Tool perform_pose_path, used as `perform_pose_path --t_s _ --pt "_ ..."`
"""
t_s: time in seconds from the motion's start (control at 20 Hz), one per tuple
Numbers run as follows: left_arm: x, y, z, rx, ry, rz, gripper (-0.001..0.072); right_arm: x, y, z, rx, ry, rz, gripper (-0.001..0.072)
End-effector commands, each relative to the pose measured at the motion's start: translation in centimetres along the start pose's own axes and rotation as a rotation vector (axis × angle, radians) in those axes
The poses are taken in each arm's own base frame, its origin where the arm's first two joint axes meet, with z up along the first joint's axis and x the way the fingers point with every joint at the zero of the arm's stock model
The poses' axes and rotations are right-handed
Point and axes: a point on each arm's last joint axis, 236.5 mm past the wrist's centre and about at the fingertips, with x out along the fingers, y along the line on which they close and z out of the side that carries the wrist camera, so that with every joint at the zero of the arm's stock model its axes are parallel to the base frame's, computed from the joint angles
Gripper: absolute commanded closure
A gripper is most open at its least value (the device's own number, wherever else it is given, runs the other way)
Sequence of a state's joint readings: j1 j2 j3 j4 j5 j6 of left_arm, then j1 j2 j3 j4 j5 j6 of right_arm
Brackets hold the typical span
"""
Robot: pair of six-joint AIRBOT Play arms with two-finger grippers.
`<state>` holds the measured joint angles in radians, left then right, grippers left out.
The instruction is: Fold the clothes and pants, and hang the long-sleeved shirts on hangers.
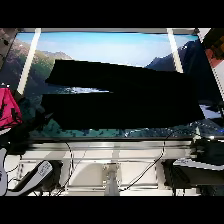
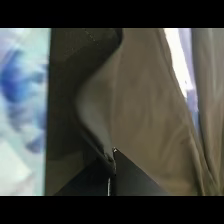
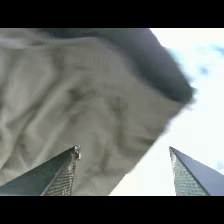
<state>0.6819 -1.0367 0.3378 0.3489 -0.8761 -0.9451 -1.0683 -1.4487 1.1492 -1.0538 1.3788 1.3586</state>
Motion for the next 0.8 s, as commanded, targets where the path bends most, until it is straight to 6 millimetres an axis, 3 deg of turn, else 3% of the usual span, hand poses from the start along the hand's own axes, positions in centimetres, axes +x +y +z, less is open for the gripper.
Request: perform_pose_path --t_s 0.0,0.15,0.3,0.75 --pt "0.2 -1.4 -0.5 0.043 0.007 -0.027 0.0705 0.1 -4.4 -1.3 0.151 0.011 -0.013 0.0095" --pt "0.1 -1.5 -0.4 0.047 0.003 -0.029 0.0705 2.1 -4.4 -2.0 0.177 0.063 0.037 0.0096" --pt "0.1 -1.5 -0.4 0.047 0.003 -0.029 0.0705 3.9 -3.9 -1.4 0.141 0.072 0.035 0.0097" --pt "0.0 -1.5 -0.4 0.048 0.002 -0.030 0.0705 6.3 -2.8 -0.1 0.068 0.043 0.015 0.0124"
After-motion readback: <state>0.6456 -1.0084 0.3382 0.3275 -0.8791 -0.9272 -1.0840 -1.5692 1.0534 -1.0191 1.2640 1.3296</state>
